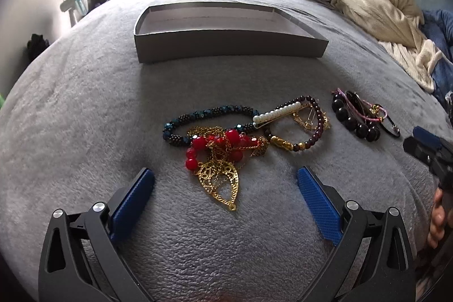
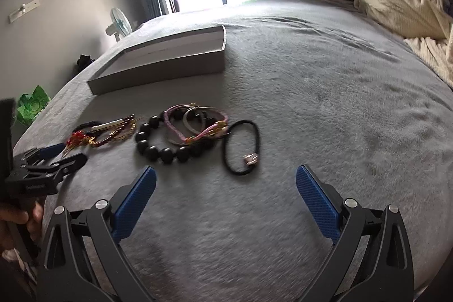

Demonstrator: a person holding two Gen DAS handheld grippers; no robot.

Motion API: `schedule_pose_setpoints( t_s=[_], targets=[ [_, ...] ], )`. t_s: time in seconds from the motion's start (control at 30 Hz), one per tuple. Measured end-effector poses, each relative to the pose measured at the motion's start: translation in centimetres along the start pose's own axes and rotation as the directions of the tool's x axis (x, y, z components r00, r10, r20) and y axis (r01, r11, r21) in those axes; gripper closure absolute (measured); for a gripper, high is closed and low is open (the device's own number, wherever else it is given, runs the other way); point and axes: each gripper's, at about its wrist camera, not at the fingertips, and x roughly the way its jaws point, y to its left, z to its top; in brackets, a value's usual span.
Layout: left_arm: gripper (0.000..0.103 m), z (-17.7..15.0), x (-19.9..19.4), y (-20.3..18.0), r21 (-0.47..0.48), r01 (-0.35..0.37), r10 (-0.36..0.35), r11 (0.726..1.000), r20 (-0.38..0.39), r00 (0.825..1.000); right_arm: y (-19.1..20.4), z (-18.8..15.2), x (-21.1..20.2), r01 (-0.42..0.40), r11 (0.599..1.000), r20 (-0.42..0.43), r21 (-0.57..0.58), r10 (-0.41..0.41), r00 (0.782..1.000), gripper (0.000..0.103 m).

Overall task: Organize jewelry
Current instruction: 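Grasp the red-beaded gold pendant with the left tool while the right tool grasps the black hair tie, then carry the pendant and hair tie with both tools over the grey box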

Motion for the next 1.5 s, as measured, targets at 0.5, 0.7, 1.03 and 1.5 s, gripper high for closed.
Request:
schedule_pose_setpoints(
  t_s=[0.5, 0.7, 1.03, 1.5],
  targets=[
    [0.039, 1.1, -0.1, -0.4, 0.016, -0.021, 0.021, 1.000, 0.035, 0.999, -0.4, 1.6, 3.1, 0.034, 0.999, -0.080, -0.032, -0.036, 0.996, 0.051],
    [0.075, 0.5, -1.2, 1.6, -0.065, 0.006, -0.001, 0.998, 0.075, 0.997, 0.2, 1.2, 3.4, 0.044, 0.996, -0.085, -0.083, -0.051, 0.995, 0.077],
    [0.075, -0.2, -5.2, 2.6, -0.065, 0.064, -0.055, 0.996, 0.136, 0.989, -0.4, 0.8, 1.0, -0.027, 0.999, -0.018, -0.046, 0.027, 0.999, 0.091],
    [0.075, 5.6, -9.7, 2.7, 0.004, 0.055, -0.054, 0.999, 0.272, 0.961, -0.5, 4.6, -1.7, -0.084, 0.996, 0.067, -0.027, 0.085, 0.994, 0.091]
  ],
)
